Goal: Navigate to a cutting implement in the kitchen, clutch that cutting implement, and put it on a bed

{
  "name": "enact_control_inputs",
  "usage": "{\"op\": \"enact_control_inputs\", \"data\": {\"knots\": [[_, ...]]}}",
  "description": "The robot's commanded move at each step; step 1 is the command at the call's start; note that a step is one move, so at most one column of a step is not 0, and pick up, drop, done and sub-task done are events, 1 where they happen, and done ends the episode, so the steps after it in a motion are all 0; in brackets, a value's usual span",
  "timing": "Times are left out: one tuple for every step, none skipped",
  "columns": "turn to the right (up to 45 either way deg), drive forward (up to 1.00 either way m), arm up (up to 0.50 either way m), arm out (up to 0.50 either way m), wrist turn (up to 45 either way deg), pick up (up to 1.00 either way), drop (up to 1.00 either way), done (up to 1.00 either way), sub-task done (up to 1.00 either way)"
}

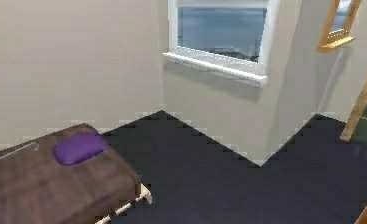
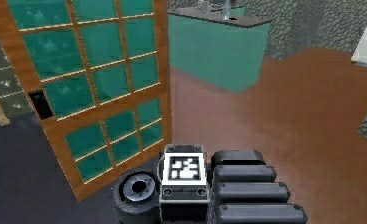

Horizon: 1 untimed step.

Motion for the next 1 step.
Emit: {"op": "enact_control_inputs", "data": {"knots": [[-36.0,0.0,0.0,0.0,0.0,0.0,0.0,0.0,0.0]]}}
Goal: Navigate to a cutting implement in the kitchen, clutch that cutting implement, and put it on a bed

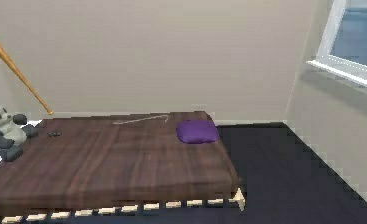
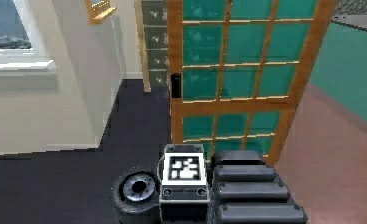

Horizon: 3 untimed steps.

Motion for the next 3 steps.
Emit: {"op": "enact_control_inputs", "data": {"knots": [[0.0,0.4,0.0,0.0,0.0,0.0,0.0,0.0,0.0],[-33.0,0.0,0.0,0.0,0.0,0.0,0.0,0.0,0.0],[15.0,0.0,0.0,0.0,0.0,0.0,0.0,0.0,0.0]]}}
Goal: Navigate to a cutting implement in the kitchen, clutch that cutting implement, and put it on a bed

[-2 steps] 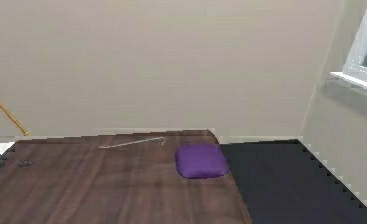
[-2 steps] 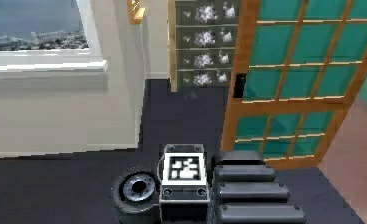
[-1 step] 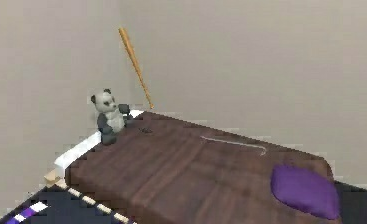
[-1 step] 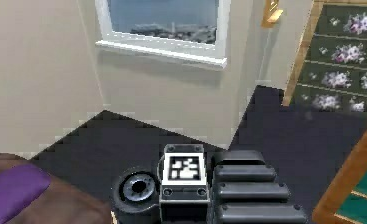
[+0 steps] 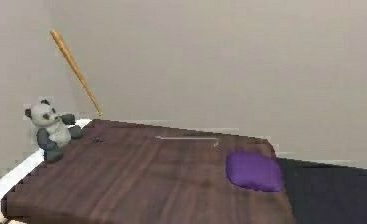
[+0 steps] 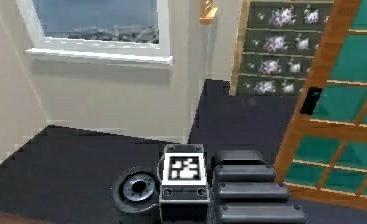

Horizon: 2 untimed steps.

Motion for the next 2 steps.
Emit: {"op": "enact_control_inputs", "data": {"knots": [[0.0,0.3,0.0,0.0,0.0,0.0,0.0,0.0,0.0],[6.0,0.0,0.0,0.0,0.0,0.0,0.0,0.0,0.0]]}}
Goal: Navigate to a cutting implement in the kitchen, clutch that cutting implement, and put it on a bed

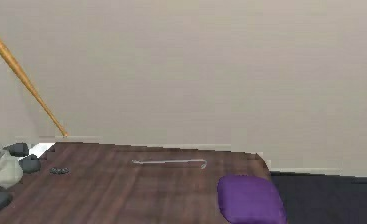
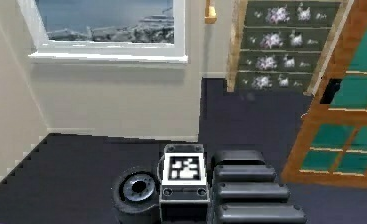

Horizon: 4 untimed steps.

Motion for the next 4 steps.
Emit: {"op": "enact_control_inputs", "data": {"knots": [[-6.0,0.0,0.0,0.0,0.0,0.0,0.0,0.0,0.0],[6.0,0.0,0.0,0.0,0.0,0.0,0.0,0.0,0.0],[-45.0,0.0,0.0,0.0,0.0,0.0,0.0,0.0,0.0],[-3.0,0.0,0.0,0.0,0.0,0.0,0.0,0.0,0.0]]}}
